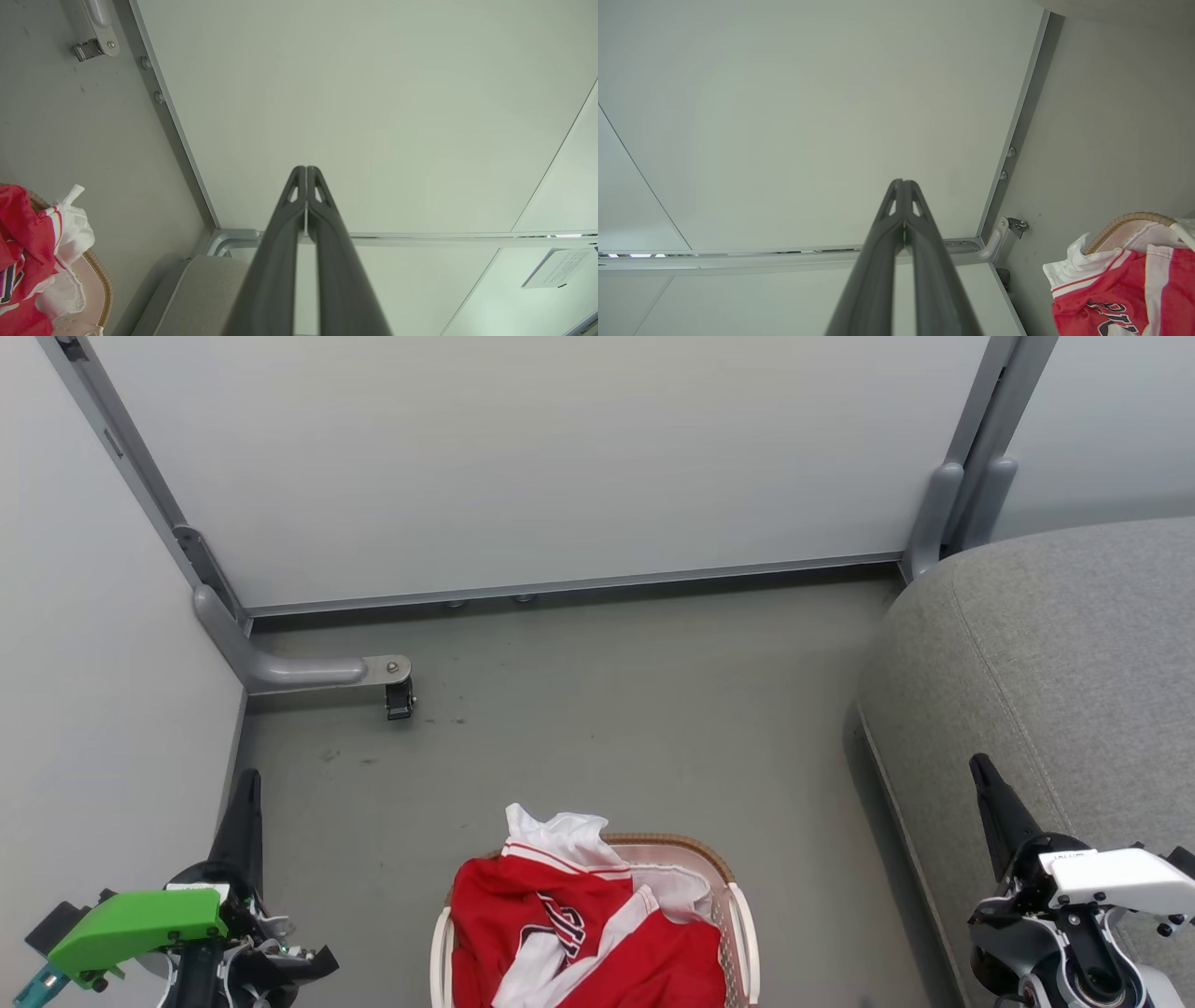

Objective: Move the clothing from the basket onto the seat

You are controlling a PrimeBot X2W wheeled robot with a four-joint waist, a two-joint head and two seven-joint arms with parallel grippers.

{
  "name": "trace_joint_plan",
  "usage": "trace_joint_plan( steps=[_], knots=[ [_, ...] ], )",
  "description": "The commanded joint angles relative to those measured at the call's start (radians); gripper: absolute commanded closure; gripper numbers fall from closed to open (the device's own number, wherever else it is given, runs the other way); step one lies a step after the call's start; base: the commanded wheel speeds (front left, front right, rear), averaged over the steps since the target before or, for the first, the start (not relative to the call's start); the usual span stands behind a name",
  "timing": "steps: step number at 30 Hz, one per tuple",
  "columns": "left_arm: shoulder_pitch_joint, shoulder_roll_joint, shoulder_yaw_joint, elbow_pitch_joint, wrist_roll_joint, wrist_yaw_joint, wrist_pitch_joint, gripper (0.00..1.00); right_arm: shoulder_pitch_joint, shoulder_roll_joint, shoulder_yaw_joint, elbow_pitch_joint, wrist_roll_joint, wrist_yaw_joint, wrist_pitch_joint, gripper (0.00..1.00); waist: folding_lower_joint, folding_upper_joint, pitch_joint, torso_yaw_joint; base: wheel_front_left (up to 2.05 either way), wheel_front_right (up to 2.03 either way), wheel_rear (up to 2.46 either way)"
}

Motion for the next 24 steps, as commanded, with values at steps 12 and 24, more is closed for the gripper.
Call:
trace_joint_plan(
  steps=[12,24],
  knots=[
    [-0.011,0.0,0.0,-0.001,0.003,-0.002,0.002,1.0,-0.008,-0.006,-0.001,-0.004,0.004,0.0,0.003,1.0,0.0,0.0,0.0,0.0,0.0,0.0,0.0],
    [-0.011,0.0,0.0,-0.001,0.003,-0.002,0.002,1.0,-0.008,-0.006,-0.001,-0.004,0.004,0.0,0.003,1.0,0.0,0.0,0.0,0.0,0.0,0.0,0.0]
  ],
)
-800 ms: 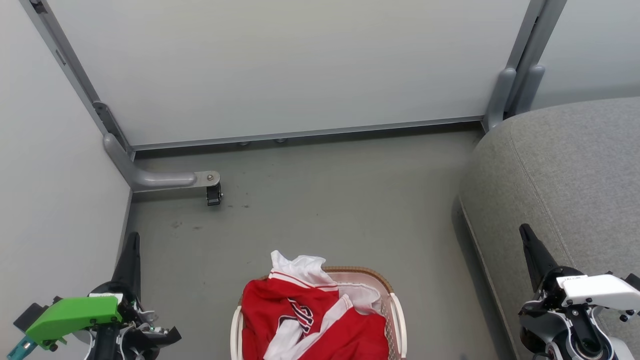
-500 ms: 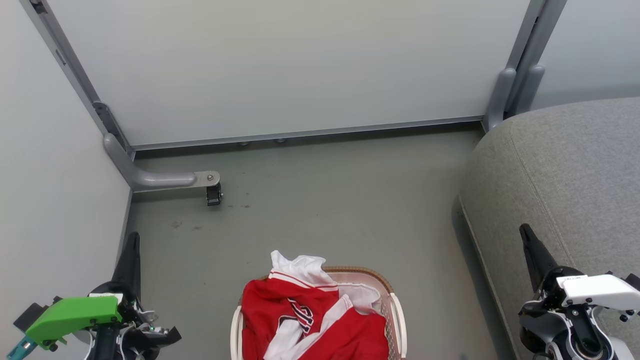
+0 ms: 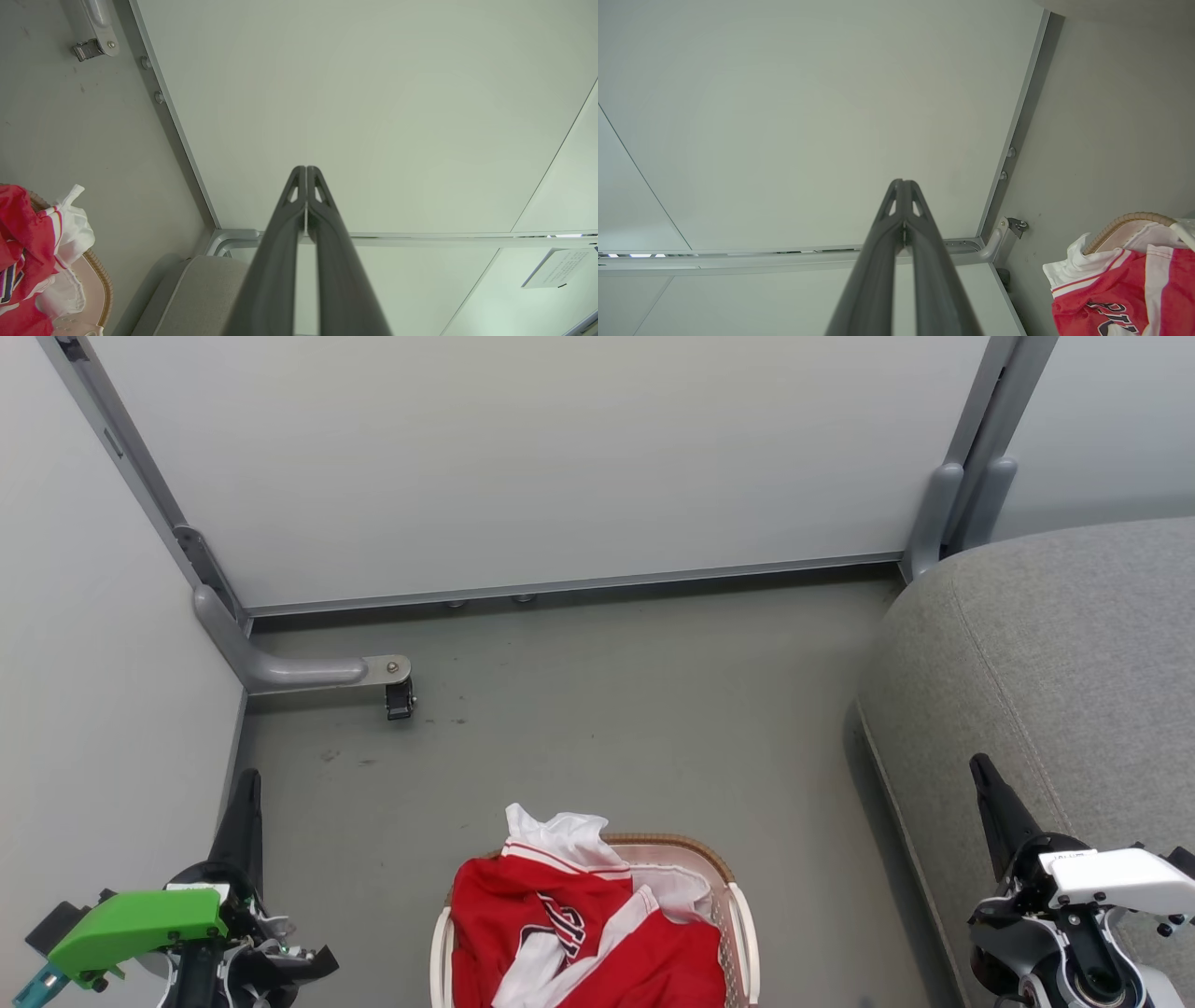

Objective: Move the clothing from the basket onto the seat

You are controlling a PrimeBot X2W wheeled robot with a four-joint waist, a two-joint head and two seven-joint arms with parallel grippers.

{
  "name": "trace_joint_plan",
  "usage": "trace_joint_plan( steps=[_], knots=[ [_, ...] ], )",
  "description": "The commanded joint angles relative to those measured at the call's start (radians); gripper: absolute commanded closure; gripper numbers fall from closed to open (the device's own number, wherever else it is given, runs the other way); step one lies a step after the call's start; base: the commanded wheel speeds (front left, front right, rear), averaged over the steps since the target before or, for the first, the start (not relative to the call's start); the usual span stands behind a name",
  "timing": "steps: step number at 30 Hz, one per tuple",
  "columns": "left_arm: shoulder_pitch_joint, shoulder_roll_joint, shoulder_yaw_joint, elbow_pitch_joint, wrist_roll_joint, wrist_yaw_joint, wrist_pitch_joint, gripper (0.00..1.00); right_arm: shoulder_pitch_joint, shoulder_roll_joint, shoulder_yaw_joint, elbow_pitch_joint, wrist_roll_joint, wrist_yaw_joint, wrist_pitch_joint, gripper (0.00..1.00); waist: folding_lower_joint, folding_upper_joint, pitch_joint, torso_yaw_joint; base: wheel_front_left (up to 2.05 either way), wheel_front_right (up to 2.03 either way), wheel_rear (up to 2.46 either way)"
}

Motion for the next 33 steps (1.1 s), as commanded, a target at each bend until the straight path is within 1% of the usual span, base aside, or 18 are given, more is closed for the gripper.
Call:
trace_joint_plan(
  steps=[1,8,9,14,23,29,33],
  knots=[
    [-0.011,0.0,0.0,-0.002,0.003,-0.002,0.002,1.0,-0.008,-0.006,-0.001,-0.004,0.004,0.0,0.003,1.0,0.0,0.0,0.0,0.0,0.0,0.0,0.0],
    [-0.011,0.0,0.0,-0.001,0.003,-0.002,0.002,1.0,-0.008,-0.006,-0.001,-0.004,0.004,0.0,0.003,1.0,0.0,0.0,0.0,0.0,0.0,0.0,0.0],
    [0.0,0.0,0.0,0.0,0.0,0.0,0.0,0.0,0.0,0.0,0.0,0.0,0.0,0.0,0.0,0.0,0.0,0.0,0.0,0.0,0.0,0.0,0.0],
    [0.033,-0.007,-0.006,0.045,0.0,0.0,-0.002,0.0,0.035,0.014,0.005,0.042,-0.001,0.0,-0.002,0.0,0.0,0.0,0.0,0.0,0.0,0.0,0.0],
    [0.062,-0.006,-0.05,0.025,0.032,0.0,-0.047,0.0,0.053,0.012,0.031,0.049,-0.033,0.0,-0.047,0.0,0.0,0.0,-0.009,-0.001,0.0,0.0,0.0],
    [0.077,-0.006,-0.07,0.003,0.098,0.008,-0.075,0.0,0.056,0.01,0.017,0.058,-0.104,0.0,-0.075,0.0,0.0,0.0,-0.015,-0.001,0.0,0.0,0.0],
    [0.084,-0.005,-0.082,-0.016,0.153,0.02,-0.093,0.0,0.056,0.009,0.006,0.057,-0.177,0.0,-0.092,0.0,0.0,0.0,-0.017,-0.001,0.0,0.0,0.0]
  ],
)
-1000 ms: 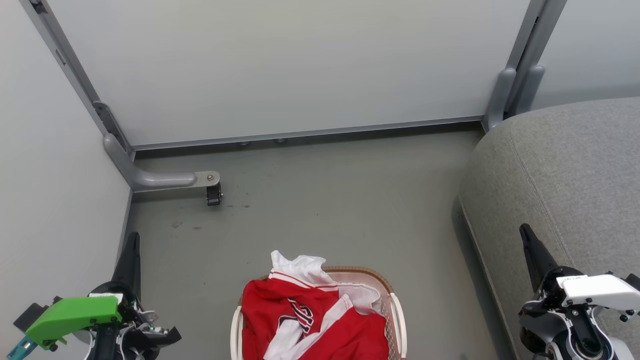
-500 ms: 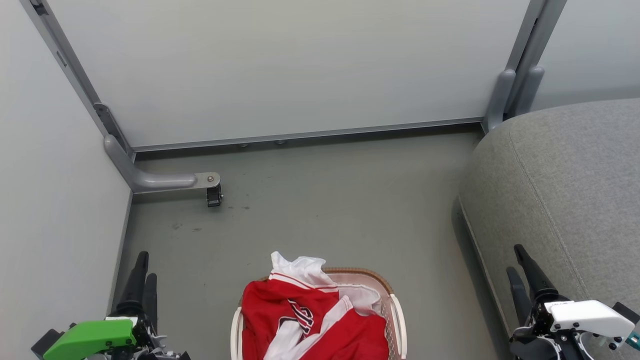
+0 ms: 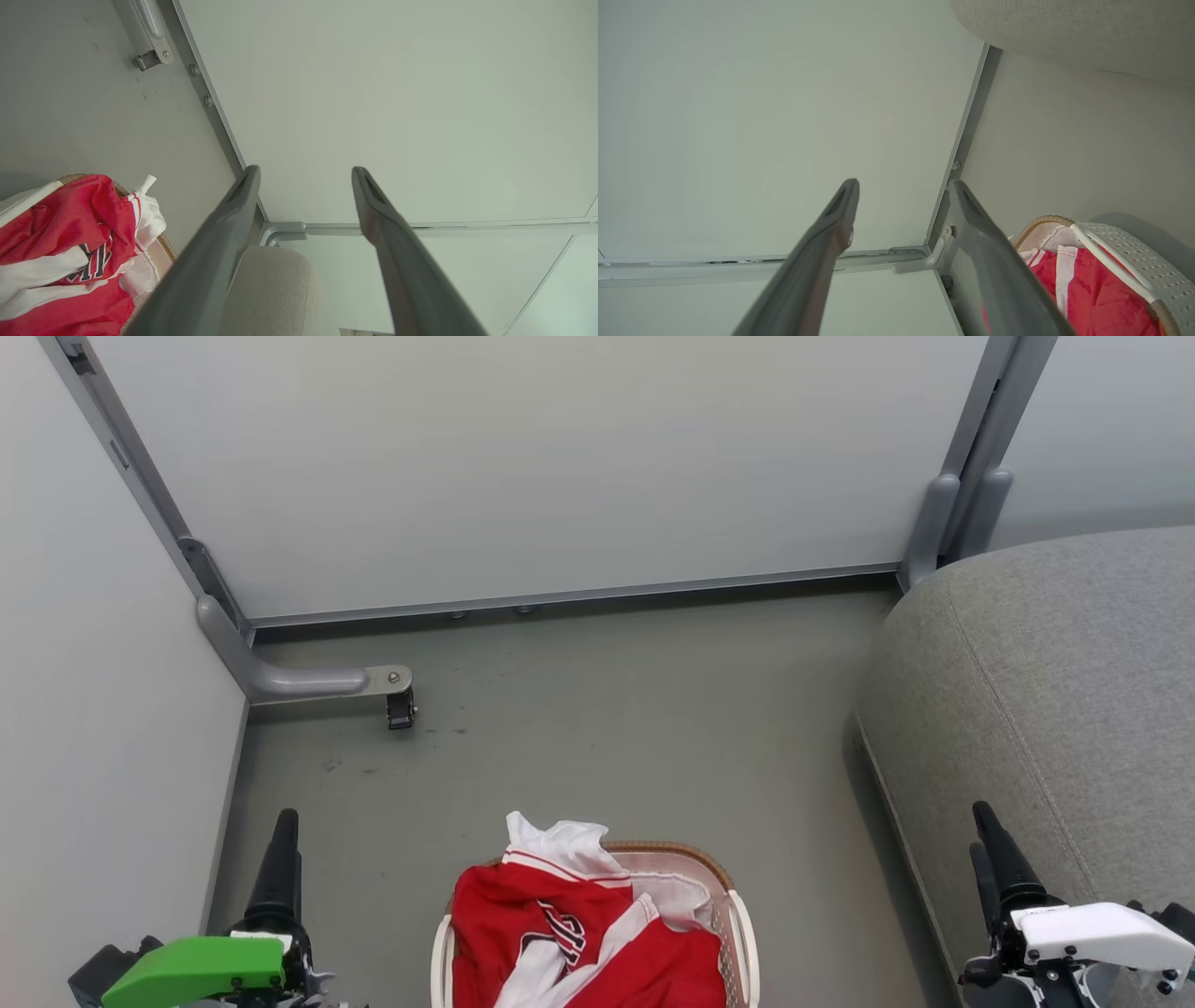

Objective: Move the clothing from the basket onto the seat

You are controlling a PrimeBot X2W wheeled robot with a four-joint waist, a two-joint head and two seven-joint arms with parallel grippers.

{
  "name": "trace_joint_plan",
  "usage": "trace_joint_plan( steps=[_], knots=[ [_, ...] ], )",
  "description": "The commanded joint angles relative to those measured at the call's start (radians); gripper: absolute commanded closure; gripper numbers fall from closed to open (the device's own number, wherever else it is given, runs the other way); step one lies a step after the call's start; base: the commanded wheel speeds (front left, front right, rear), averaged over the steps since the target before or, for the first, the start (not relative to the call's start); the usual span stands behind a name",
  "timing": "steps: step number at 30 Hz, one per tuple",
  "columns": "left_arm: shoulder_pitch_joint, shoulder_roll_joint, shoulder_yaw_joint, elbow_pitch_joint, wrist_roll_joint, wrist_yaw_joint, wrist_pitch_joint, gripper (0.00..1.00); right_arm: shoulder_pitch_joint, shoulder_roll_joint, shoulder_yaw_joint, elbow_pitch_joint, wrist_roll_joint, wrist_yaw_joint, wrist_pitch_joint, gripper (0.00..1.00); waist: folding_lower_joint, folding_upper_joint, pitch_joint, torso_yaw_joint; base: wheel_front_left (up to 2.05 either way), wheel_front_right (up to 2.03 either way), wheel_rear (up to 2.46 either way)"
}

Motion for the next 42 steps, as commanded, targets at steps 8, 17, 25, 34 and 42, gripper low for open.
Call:
trace_joint_plan(
  steps=[8,17,25,34,42],
  knots=[
    [0.003,0.006,-0.027,-0.046,0.174,0.026,-0.04,0.0,0.005,-0.011,-0.005,-0.045,-0.187,0.0,-0.042,0.0,0.0,0.0,-0.005,0.0,0.0,0.0,0.0],
    [0.02,0.007,-0.04,-0.069,0.341,0.041,-0.074,0.0,0.023,-0.013,0.005,-0.08,-0.357,0.0,-0.076,0.0,0.0,0.0,-0.009,0.0,0.0,0.0,0.0],
    [0.039,0.008,-0.059,-0.093,0.508,0.045,-0.103,0.0,0.038,-0.014,0.021,-0.093,-0.488,0.0,-0.104,0.0,0.0,0.0,-0.014,0.0,0.0,0.0,0.0],
    [0.06,0.009,-0.078,-0.107,0.671,0.046,-0.132,0.0,0.051,-0.016,0.036,-0.116,-0.634,0.0,-0.134,0.0,0.0,0.0,-0.021,0.001,0.0,0.0,0.0],
    [0.077,0.009,-0.079,-0.111,0.782,0.052,-0.155,0.0,0.065,-0.017,0.045,-0.128,-0.752,0.0,-0.156,0.0,0.0,0.0,-0.025,0.0,0.0,0.0,0.0]
  ],
)
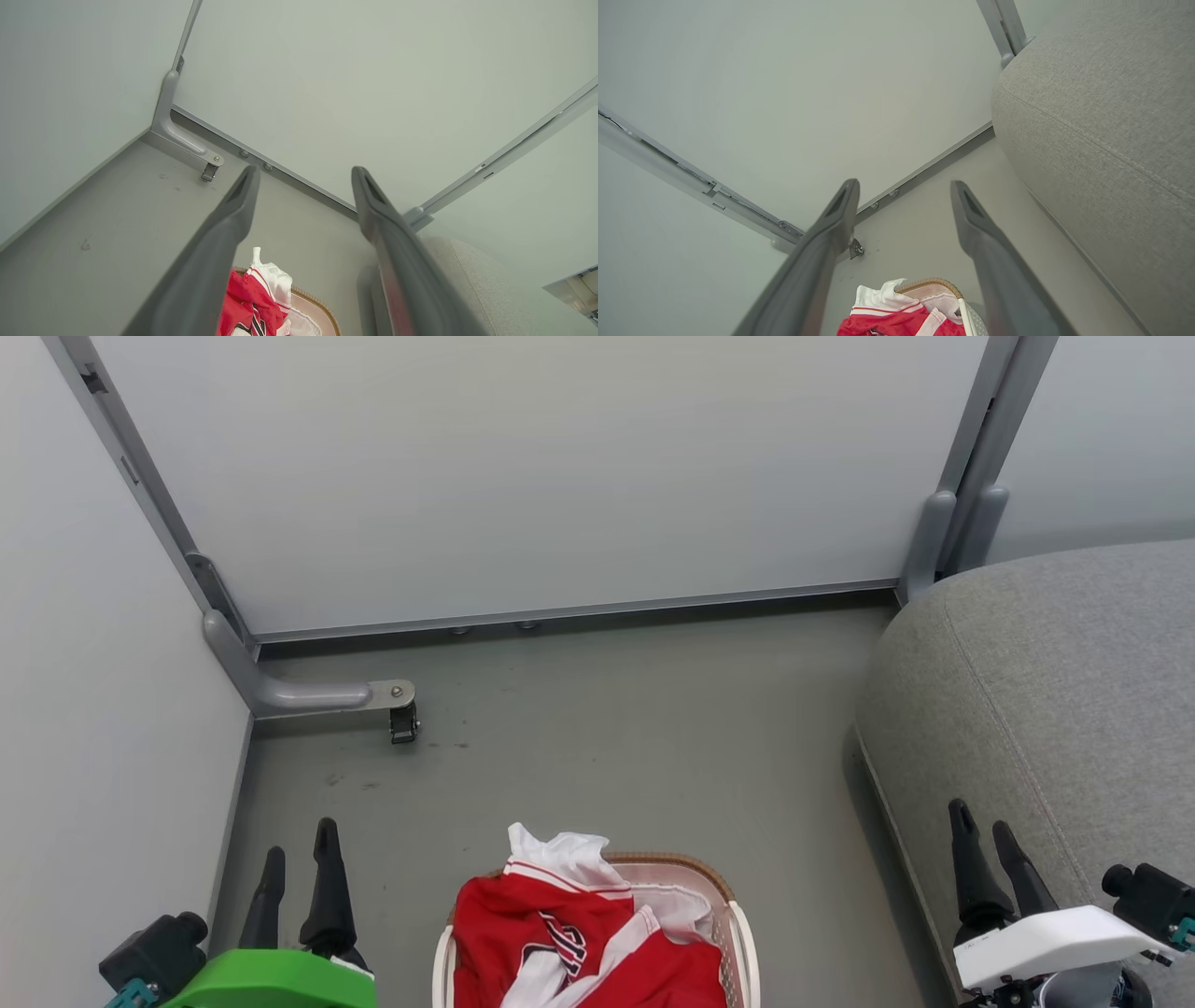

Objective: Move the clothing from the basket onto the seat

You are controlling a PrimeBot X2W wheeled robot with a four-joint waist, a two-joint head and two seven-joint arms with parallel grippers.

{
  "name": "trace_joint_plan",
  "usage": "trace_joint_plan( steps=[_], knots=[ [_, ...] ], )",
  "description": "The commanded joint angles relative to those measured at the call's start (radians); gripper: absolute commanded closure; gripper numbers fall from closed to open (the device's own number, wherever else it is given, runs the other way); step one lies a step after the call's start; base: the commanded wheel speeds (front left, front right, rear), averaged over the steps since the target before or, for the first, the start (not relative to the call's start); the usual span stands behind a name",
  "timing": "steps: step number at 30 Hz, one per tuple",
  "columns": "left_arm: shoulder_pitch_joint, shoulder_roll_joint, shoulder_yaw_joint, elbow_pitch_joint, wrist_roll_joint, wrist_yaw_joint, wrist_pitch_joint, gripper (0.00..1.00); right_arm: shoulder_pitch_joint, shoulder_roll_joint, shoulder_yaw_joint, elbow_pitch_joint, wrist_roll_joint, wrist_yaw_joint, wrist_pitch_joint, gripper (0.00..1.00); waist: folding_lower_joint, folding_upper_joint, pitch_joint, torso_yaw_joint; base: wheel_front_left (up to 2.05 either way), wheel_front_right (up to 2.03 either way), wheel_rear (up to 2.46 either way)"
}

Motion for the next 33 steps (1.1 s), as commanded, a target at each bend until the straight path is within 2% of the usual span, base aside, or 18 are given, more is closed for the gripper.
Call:
trace_joint_plan(
  steps=[1,33],
  knots=[
    [0.009,0.007,-0.003,-0.014,0.038,0.004,-0.01,0.0,0.005,-0.007,0.001,-0.016,-0.034,0.0,-0.011,0.0,0.0,0.0,-0.001,0.0,0.0,0.0,0.0],
    [0.052,0.01,-0.037,0.06,0.325,0.015,-0.089,0.0,0.034,-0.011,0.002,0.005,-0.366,0.0,-0.089,0.0,0.0,0.0,-0.017,0.001,0.0,0.0,0.0]
  ],
)
